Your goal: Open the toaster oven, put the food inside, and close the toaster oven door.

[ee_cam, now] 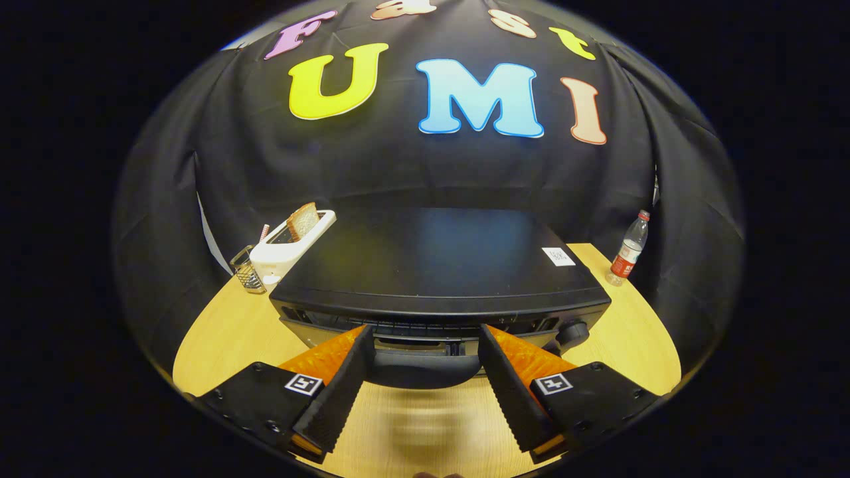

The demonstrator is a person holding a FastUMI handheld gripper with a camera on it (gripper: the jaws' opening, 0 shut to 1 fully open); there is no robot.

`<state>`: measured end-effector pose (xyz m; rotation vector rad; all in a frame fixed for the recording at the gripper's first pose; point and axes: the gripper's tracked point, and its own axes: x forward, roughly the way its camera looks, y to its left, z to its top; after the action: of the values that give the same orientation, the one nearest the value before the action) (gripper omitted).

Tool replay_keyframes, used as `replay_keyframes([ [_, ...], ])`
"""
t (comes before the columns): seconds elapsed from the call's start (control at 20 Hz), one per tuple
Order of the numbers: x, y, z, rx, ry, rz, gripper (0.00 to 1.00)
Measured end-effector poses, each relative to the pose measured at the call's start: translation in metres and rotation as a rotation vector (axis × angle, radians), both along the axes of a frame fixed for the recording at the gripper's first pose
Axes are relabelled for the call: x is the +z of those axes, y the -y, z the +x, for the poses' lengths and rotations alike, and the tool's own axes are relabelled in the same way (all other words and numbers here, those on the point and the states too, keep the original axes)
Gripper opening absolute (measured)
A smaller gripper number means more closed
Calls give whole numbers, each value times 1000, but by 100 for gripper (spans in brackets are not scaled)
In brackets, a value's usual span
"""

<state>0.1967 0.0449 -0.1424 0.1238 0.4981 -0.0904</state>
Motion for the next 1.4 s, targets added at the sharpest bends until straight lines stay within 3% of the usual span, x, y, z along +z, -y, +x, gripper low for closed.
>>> replay_keyframes([
  [0.45, -63, -17, -74, -30, -207, 64, 98],
  [0.7, -118, -37, -118, -42, -379, 198, 98],
  [1.0, -84, 9, -162, -60, -302, 55, 98],
  [1.2, -64, 73, -194, -108, -309, -62, 99],
  [1.4, -56, 125, -209, -142, -326, -64, 98],
])
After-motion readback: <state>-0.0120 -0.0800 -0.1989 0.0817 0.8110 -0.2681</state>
